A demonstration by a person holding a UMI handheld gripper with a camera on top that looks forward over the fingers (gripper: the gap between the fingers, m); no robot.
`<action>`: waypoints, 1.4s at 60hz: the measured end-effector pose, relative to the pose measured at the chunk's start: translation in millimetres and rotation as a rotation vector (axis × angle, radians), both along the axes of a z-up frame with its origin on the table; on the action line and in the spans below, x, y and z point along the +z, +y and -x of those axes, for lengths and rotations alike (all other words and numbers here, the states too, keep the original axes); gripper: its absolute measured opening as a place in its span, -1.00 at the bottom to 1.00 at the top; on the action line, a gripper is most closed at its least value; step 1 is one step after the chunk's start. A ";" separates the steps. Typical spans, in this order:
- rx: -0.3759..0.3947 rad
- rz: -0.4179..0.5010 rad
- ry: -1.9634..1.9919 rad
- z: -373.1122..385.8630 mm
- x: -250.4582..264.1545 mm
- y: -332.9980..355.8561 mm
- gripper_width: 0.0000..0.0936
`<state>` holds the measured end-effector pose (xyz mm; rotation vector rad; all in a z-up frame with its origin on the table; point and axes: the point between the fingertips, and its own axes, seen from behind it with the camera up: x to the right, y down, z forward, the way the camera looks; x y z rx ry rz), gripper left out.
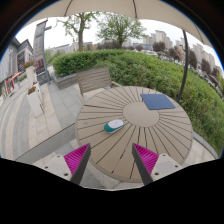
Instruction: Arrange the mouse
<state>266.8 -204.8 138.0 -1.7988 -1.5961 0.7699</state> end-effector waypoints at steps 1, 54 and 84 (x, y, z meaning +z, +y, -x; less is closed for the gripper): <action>-0.005 -0.003 0.007 4.6 -3.0 -1.7 0.83; -0.091 0.014 0.081 216.3 -142.0 4.9 0.84; -0.008 -0.008 0.055 265.0 -152.5 4.4 0.76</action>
